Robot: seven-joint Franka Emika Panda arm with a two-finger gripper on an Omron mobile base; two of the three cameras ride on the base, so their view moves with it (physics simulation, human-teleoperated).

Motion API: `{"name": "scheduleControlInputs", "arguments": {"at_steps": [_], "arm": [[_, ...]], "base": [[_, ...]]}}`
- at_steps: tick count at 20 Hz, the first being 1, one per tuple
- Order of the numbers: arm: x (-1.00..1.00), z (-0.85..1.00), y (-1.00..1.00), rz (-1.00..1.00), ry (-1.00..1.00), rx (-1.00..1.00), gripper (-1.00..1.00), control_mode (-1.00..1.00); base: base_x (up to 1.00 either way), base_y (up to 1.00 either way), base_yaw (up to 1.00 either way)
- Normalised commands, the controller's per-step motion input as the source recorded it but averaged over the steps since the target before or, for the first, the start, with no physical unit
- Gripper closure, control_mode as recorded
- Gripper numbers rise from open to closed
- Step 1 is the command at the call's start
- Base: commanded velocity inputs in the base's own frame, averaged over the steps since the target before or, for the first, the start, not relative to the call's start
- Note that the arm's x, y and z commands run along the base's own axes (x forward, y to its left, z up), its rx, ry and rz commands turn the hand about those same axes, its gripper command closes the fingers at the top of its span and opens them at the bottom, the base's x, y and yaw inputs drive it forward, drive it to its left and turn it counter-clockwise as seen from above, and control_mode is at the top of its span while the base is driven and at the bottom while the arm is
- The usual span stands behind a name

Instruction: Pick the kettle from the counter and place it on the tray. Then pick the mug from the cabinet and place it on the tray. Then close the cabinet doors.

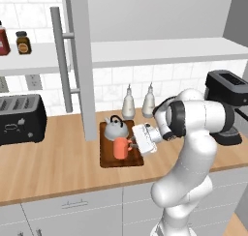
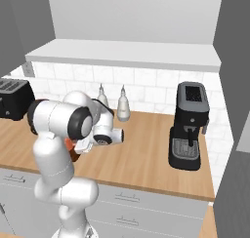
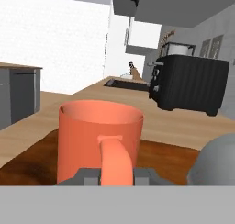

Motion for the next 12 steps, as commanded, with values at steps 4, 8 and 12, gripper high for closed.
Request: {"name": "scheduleControlInputs", "arguments": {"at_steps": [4,8,12], "arm": [[0.02,-0.23,0.07,0.01,-0.02,0.0,-1.0,-1.0],[-0.01,-0.11,0.0,0.01,-0.03,0.0,-1.0,-1.0],[-0.04,0.0,0.0,0.01,-0.01,0.0,-1.0,-1.0]], "base": [[0.0,0.0,0.0],[0.0,0.0,0.0],[0.0,0.0,0.0]]}}
